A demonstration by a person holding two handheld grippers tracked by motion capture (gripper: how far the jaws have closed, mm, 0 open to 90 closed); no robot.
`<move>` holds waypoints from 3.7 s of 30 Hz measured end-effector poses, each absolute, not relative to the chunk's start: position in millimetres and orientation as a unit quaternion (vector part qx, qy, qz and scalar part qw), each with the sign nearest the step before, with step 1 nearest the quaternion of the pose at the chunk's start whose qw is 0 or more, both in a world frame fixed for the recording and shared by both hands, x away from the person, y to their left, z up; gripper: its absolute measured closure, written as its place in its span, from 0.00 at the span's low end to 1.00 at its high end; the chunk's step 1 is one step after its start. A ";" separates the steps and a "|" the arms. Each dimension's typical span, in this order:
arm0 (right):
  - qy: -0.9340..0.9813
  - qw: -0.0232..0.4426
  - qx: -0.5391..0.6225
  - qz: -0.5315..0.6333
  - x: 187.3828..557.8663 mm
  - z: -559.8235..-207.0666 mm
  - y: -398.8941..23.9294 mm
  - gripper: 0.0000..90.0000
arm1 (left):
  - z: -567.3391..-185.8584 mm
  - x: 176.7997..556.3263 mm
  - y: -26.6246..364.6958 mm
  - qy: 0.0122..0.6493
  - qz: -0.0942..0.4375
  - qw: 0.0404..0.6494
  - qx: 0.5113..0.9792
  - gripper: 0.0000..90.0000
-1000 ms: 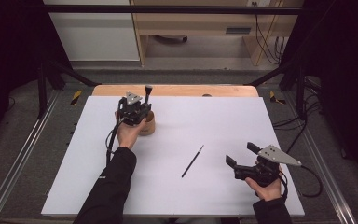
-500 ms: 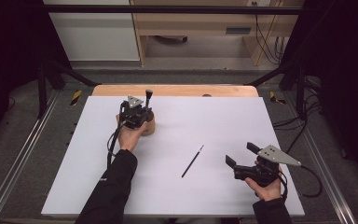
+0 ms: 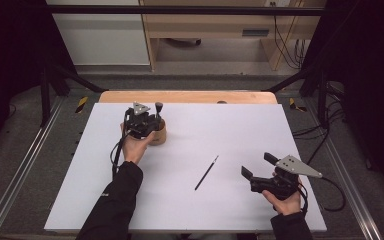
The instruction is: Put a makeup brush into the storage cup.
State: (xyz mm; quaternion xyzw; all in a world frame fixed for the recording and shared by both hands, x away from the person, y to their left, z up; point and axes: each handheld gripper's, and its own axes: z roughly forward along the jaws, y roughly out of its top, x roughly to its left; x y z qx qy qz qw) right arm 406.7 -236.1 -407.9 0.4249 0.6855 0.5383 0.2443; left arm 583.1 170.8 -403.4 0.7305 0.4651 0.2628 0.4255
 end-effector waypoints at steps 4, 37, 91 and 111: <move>0.684 0.246 0.425 0.540 406.9 -407.4 -235.8 0.06 | -397.7 575.8 175.5 0.461 0.260 0.434 0.729 0.66; 0.693 0.241 0.428 0.528 409.1 -407.3 -230.2 0.08 | -397.7 466.2 247.5 0.418 0.244 0.497 0.720 0.24; 0.713 0.232 0.452 0.483 429.4 -403.5 -185.9 0.08 | -421.1 417.1 284.6 0.437 0.255 0.469 0.724 0.10; 0.751 0.210 0.464 0.421 453.6 -428.4 -136.1 0.12 | -423.0 419.4 285.6 0.431 0.259 0.459 0.732 0.10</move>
